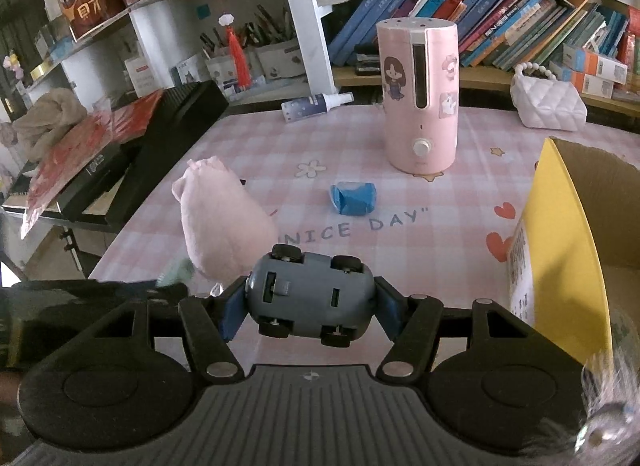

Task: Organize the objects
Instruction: 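Grasp the grey toy car with the right tool while the left tool grasps the mint-green tape dispenser, then lift the toy car and tape dispenser and carry both toward the yellow box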

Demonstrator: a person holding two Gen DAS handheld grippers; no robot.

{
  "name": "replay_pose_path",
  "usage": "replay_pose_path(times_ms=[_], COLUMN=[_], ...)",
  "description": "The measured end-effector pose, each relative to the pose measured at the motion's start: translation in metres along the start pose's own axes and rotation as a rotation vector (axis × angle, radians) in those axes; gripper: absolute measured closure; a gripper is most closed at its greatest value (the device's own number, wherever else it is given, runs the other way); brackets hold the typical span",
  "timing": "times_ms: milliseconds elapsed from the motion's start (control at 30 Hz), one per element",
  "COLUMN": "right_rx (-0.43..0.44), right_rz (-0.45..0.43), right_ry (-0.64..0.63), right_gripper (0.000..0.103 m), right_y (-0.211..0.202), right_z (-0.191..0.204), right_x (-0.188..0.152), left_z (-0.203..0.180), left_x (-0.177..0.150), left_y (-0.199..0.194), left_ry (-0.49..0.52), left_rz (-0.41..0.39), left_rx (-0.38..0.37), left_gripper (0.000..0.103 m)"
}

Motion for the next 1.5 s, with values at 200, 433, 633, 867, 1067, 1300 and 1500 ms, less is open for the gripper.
replay_pose_path(times_ms=[200,433,633,867,1067,1300,1500], right_rx=[0.01,0.017,0.011,-0.014,-0.015,-0.024,-0.046], right_rz=[-0.015,-0.015,-0.023,-0.005,0.008,0.022,0.02], right_ry=[-0.052,-0.063,-0.082,-0.067,-0.067,-0.059,-0.021], right_gripper=[0.041,0.041,0.041,0.041,0.041,0.041,0.041], right_y=[-0.016,-0.036,-0.056,-0.077,-0.099,-0.122,-0.142], right_z=[0.012,0.031,0.045,0.053,0.069,0.081,0.079], right_x=[-0.004,-0.019,-0.035,-0.062,-0.09,-0.119,-0.141], left_z=[0.0,-0.011,-0.011,-0.012,-0.007,-0.008,-0.016], left_x=[0.007,-0.013,-0.03,-0.059,-0.084,-0.109,-0.126], left_y=[-0.052,-0.081,-0.101,-0.126,-0.15,-0.171,-0.184], left_ry=[-0.05,-0.018,-0.005,0.002,-0.001,0.015,0.045], left_rz=[-0.086,-0.099,-0.112,-0.109,-0.099,-0.082,-0.066], left_rx=[-0.08,-0.132,-0.152,-0.171,-0.188,-0.206,-0.23], left_gripper=[0.086,0.086,0.086,0.086,0.086,0.086,0.086])
Point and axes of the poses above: each gripper's, at about its wrist camera, not at the fingertips, and y roughly the way its jaws point, z to its left, x to its top, the point moved 7 cm from there along y, roughly the way its jaws point, and after that the axes turned 8 degrees about -x, right-handed, at the moved point
